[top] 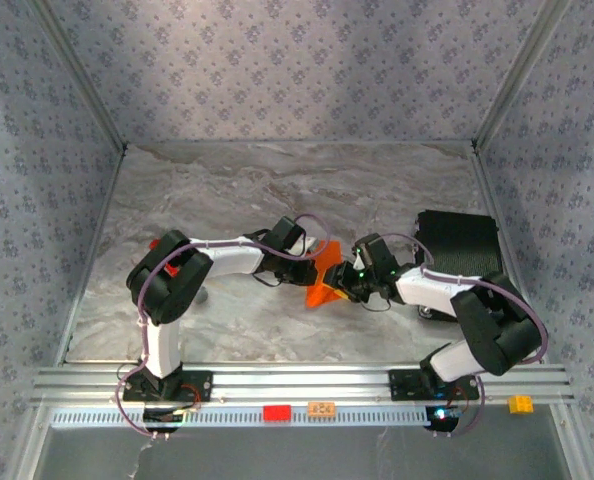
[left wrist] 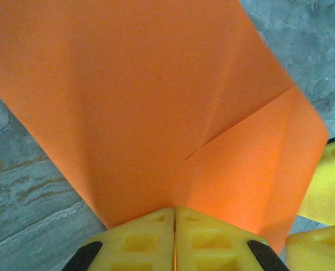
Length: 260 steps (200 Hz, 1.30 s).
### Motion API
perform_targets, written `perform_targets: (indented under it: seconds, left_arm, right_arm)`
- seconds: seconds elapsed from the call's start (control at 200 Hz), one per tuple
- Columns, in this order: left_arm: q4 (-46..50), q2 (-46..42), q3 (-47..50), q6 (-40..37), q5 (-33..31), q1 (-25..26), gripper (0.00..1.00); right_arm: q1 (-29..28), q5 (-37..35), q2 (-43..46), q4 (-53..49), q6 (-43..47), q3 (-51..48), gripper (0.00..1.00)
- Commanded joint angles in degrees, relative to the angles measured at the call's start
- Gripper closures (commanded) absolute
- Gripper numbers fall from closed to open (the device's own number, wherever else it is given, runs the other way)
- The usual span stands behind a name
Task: Fold a paper plane with a square sheet of paper (pick it up from the middle)
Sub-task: Turn over the paper at the center of the table.
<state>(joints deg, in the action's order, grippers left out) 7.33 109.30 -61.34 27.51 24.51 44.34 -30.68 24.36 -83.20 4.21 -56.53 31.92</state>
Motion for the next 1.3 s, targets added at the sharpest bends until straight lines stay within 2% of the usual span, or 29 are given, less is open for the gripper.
perform_targets:
  seconds: [0.0,0.23,0.415,0.804,1.064,1.294]
  left_arm:
    - [1.90,0.55,1.58,-0.26,-0.52,-0.03,0.92]
    - [1.80,0.50,1.60,-0.17,-0.32,0.03,0.92]
    - [0.68,0.39,2.02,0.60,0.30,-0.17,0.92]
    - [0.13,-0.29,2.28,1.00,0.94,-0.32,0.92]
    - [0.55,-1.02,2.21,0.98,0.82,-0.52,0.92]
    - [0.85,-1.28,2.10,0.88,0.79,-0.53,0.92]
  right_arm:
    - [1.03,0.94,-0.90,1.16,1.27,2.11,0.51]
    - [4.13,2.53,-2.29,1.65,2.75,2.23,0.51]
    - [5.44,5.00,-4.03,7.45,1.53,0.68,0.53]
    - [6.60,5.80,-7.05,12.17,-0.06,-1.11,0.64]
    - [7.37,6.48,-7.82,12.58,0.12,-1.78,0.73]
    - [7.57,6.71,-8.34,13.28,0.01,-2.28,0.78]
